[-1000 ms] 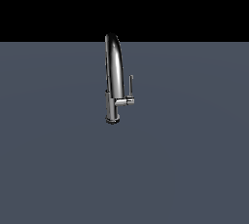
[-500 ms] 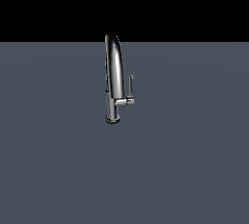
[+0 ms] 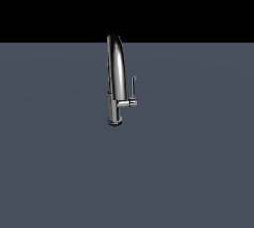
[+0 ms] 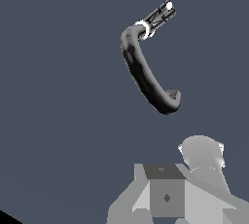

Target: Turn on the faucet by rotating a designated handle.

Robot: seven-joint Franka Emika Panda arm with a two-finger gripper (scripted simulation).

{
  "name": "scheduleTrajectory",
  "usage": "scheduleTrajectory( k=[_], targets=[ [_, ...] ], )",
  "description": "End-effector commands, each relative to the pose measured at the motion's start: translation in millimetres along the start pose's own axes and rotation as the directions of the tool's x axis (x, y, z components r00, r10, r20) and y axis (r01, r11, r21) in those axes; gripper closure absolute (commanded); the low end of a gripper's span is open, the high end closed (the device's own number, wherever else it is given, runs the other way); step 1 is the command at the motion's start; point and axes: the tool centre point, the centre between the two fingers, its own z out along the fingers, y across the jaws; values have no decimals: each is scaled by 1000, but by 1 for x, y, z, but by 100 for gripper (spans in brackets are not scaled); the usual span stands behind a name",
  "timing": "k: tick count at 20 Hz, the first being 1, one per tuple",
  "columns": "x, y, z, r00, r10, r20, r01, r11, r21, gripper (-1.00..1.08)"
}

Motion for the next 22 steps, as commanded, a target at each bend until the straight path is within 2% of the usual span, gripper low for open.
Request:
scheduleTrajectory(
  k=[1,7,12,17,22],
  targets=[
    [16,0,2,999,34,42,-36,999,35,108],
    [55,1,10,983,111,148,-128,985,115,108],
    [88,3,20,955,168,245,-214,961,175,108],
    [121,8,33,912,218,348,-308,923,229,108],
    [155,15,52,850,258,460,-412,869,273,108]
  ],
)
